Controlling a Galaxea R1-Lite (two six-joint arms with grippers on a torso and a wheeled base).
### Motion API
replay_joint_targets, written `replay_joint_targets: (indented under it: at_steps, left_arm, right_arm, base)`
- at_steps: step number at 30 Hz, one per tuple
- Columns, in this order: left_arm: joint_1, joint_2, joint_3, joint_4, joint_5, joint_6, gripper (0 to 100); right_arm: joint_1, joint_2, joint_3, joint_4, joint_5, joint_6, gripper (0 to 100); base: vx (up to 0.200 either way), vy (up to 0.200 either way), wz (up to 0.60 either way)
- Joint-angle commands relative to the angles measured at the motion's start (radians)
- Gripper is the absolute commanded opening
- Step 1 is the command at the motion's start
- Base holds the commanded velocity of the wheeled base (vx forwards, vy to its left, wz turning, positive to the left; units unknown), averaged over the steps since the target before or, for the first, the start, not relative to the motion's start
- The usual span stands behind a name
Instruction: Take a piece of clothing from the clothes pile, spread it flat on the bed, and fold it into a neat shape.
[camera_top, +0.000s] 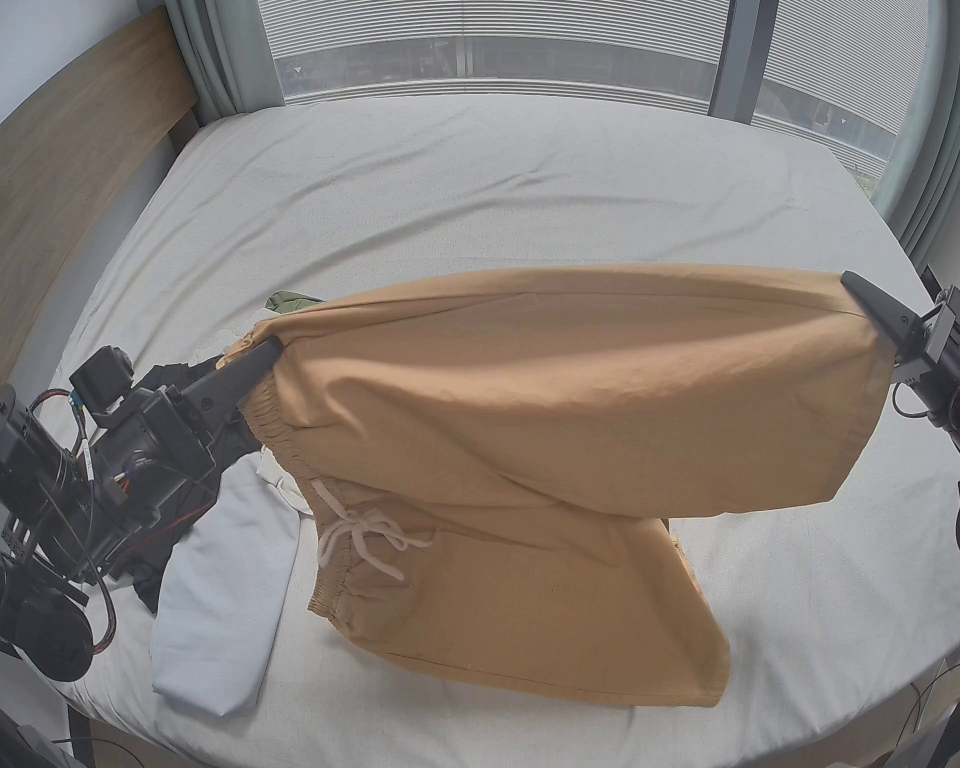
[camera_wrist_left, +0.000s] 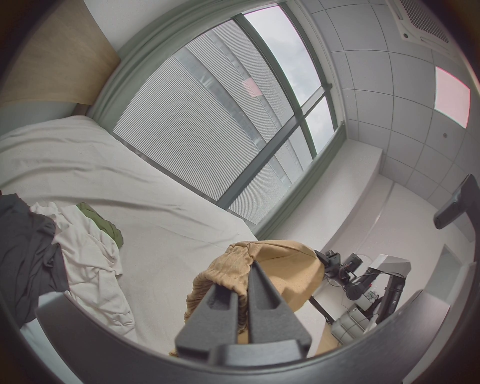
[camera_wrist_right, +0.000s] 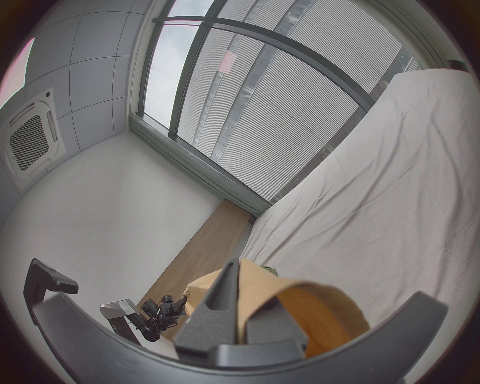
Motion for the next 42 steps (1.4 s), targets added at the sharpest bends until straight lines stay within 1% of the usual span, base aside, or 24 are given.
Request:
replay_joint_targets:
  at_steps: [1, 7, 8, 11, 17, 29, 33, 37, 41, 42]
  left_arm:
    - [0.020, 0.074, -0.010, 0.001, 0.012, 0.003, 0]
    - [0.019, 0.121, -0.064, 0.001, 0.020, 0.002, 0]
    - [0.014, 0.146, -0.087, 0.001, 0.029, 0.003, 0]
    - [0.009, 0.187, -0.122, -0.001, 0.045, 0.005, 0]
    - [0.011, 0.258, -0.177, -0.001, 0.075, 0.002, 0]
    - [0.016, 0.360, -0.245, -0.001, 0.081, 0.003, 0]
    - [0.014, 0.383, -0.288, -0.001, 0.112, -0.001, 0]
    - [0.016, 0.443, -0.351, -0.001, 0.146, -0.001, 0]
    - [0.016, 0.468, -0.377, -0.001, 0.158, 0.000, 0]
    - [0.016, 0.505, -0.426, -0.001, 0.178, 0.002, 0]
  right_arm:
    - [0.021, 0.096, -0.022, 0.001, 0.009, -0.016, 0]
    - [0.044, 0.166, -0.074, 0.001, 0.009, -0.031, 0]
    - [0.058, 0.183, -0.097, 0.001, 0.007, -0.030, 0]
    - [0.067, 0.212, -0.131, 0.003, 0.007, -0.030, 0]
    - [0.064, 0.284, -0.199, 0.004, 0.007, -0.030, 0]
    - [0.031, 0.393, -0.303, 0.004, 0.001, -0.030, 0]
    - [0.027, 0.447, -0.357, 0.004, -0.001, -0.030, 0]
    - [0.026, 0.505, -0.432, 0.004, -0.005, -0.027, 0]
    - [0.026, 0.530, -0.459, 0.004, -0.005, -0.027, 0]
    - [0.026, 0.560, -0.502, 0.004, -0.005, -0.028, 0]
  base:
    - [0.000, 0.000, 0.00]
    - [0.000, 0.000, 0.00]
    - [0.000, 0.000, 0.00]
    - [0.000, 0.000, 0.00]
    - [0.000, 0.000, 0.00]
    - [0.000, 0.000, 0.00]
    - [0.000, 0.000, 0.00]
    - [0.000, 0.000, 0.00]
    - [0.000, 0.000, 0.00]
    - [0.000, 0.000, 0.00]
